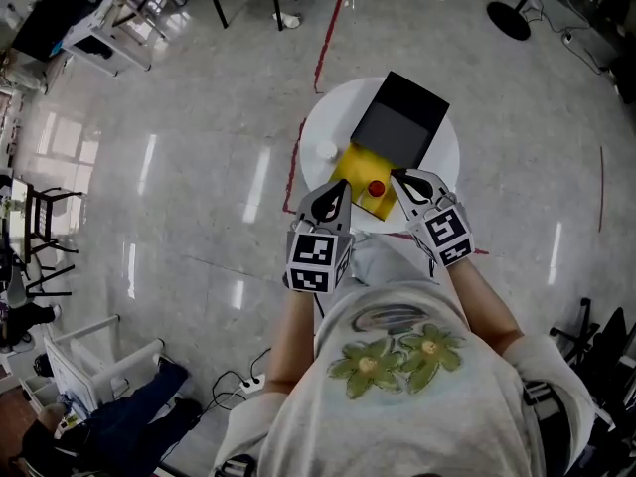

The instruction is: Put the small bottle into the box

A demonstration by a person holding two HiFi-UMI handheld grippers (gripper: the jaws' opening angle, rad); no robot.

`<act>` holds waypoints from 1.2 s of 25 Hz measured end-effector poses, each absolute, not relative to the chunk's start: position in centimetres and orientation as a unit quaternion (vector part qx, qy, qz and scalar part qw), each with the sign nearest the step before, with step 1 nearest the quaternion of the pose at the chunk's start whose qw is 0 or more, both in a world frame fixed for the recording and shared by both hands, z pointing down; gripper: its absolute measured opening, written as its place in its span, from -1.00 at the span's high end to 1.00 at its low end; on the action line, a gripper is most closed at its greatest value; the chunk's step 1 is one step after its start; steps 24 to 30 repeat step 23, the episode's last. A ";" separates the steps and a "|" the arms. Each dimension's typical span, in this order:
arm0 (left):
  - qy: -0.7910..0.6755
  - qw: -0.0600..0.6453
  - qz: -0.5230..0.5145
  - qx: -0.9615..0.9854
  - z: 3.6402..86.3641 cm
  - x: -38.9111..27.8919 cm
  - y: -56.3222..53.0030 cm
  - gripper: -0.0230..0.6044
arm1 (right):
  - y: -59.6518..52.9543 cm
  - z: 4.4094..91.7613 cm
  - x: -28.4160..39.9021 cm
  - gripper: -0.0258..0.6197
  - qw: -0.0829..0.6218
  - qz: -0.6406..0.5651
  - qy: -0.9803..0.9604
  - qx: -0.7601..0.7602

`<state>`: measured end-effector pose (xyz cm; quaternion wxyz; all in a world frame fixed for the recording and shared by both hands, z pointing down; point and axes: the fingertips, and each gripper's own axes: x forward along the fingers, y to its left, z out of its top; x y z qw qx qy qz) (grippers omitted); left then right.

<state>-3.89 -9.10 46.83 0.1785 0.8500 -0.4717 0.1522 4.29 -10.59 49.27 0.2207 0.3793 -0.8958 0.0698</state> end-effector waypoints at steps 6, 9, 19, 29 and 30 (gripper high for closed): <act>-0.473 0.166 0.146 0.853 45.5 -3.0 -7.3 0.93 | -8.4 46.8 5.4 0.92 0.203 0.068 -0.896 0.388; -0.474 0.162 0.145 0.854 44.8 -2.6 -6.6 0.93 | -7.7 45.7 5.8 0.92 0.191 0.065 -0.898 0.392; -0.479 0.154 0.141 0.853 43.8 -2.2 -4.7 0.93 | -6.0 43.9 6.2 0.92 0.165 0.056 -0.902 0.394; -0.479 0.152 0.141 0.853 43.8 -1.8 -3.8 0.93 | -5.1 44.1 6.6 0.92 0.162 0.056 -0.902 0.396; -0.479 0.152 0.141 0.853 43.8 -1.8 -3.8 0.93 | -5.1 44.1 6.6 0.92 0.162 0.056 -0.902 0.396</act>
